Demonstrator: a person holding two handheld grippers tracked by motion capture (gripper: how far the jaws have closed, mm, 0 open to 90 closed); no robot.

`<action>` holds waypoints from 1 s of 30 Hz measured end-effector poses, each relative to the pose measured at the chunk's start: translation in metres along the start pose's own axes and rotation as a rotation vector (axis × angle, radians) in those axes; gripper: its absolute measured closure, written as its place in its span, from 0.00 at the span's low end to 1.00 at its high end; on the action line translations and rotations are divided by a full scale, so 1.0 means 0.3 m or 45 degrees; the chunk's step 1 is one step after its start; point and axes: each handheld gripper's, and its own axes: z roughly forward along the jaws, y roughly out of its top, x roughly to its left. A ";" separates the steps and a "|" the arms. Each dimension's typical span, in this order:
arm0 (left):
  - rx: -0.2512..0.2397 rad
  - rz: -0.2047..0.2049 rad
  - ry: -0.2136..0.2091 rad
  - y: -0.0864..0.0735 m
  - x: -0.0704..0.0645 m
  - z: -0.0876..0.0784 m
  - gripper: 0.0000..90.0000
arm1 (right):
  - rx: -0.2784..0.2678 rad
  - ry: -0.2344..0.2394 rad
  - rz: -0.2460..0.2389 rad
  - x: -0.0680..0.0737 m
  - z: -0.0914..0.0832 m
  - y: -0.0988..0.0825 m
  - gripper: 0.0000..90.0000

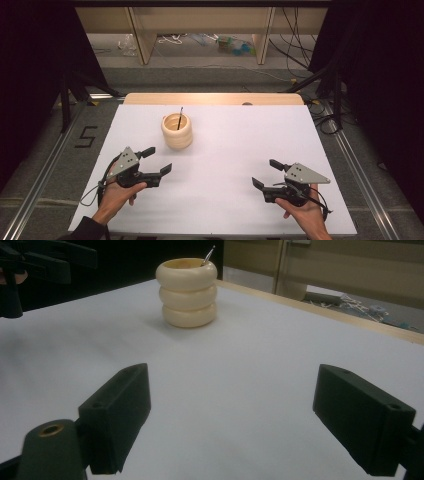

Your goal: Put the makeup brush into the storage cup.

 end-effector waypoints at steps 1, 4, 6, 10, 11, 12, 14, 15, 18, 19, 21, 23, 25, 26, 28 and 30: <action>-0.008 0.001 -0.004 -0.002 0.000 -0.002 0.18 | 0.000 0.000 0.000 0.000 0.000 0.000 0.18; -0.008 -0.004 0.010 -0.008 0.002 -0.014 0.18 | 0.009 -0.008 0.004 0.002 -0.001 0.000 0.18; -0.009 -0.013 0.010 -0.012 0.003 -0.016 0.18 | 0.005 -0.004 -0.001 0.001 -0.001 0.000 0.18; -0.008 -0.044 0.003 -0.024 0.003 -0.024 0.18 | 0.000 -0.001 0.001 0.000 -0.001 0.000 0.18; -0.003 -0.032 0.008 -0.025 0.003 -0.028 0.18 | -0.005 0.006 0.005 0.000 0.001 -0.001 0.18; -0.003 -0.032 0.008 -0.025 0.003 -0.028 0.18 | -0.005 0.006 0.005 0.000 0.001 -0.001 0.18; -0.005 -0.034 0.009 -0.028 0.002 -0.031 0.18 | -0.021 0.008 0.004 0.001 0.005 -0.002 0.18; 0.000 -0.030 0.010 -0.029 0.001 -0.032 0.18 | -0.021 0.008 0.004 0.001 0.005 -0.002 0.18; 0.005 -0.016 0.013 -0.033 -0.002 -0.034 0.18 | -0.022 0.003 0.007 0.000 0.003 -0.002 0.18; 0.005 -0.018 0.018 -0.035 -0.005 -0.034 0.18 | -0.022 0.006 0.006 0.000 0.004 -0.002 0.18; 0.008 -0.012 0.021 -0.036 -0.006 -0.035 0.18 | -0.017 0.004 0.011 0.001 0.003 -0.003 0.18; 0.009 0.007 0.021 -0.037 -0.008 -0.035 0.18 | -0.003 -0.007 0.006 0.002 0.000 -0.002 0.18; 0.013 0.004 0.020 -0.038 -0.012 -0.035 0.18 | 0.001 0.007 0.006 0.000 0.000 -0.002 0.18; 0.008 0.009 0.015 -0.038 -0.012 -0.034 0.18 | 0.001 0.007 0.006 0.000 0.000 -0.002 0.18; 0.019 0.028 0.023 -0.037 -0.012 -0.036 0.18 | -0.005 -0.005 0.008 0.001 0.001 -0.002 0.18; 0.018 0.014 0.024 -0.037 -0.010 -0.035 0.18 | -0.003 -0.008 0.003 0.001 0.001 -0.002 0.18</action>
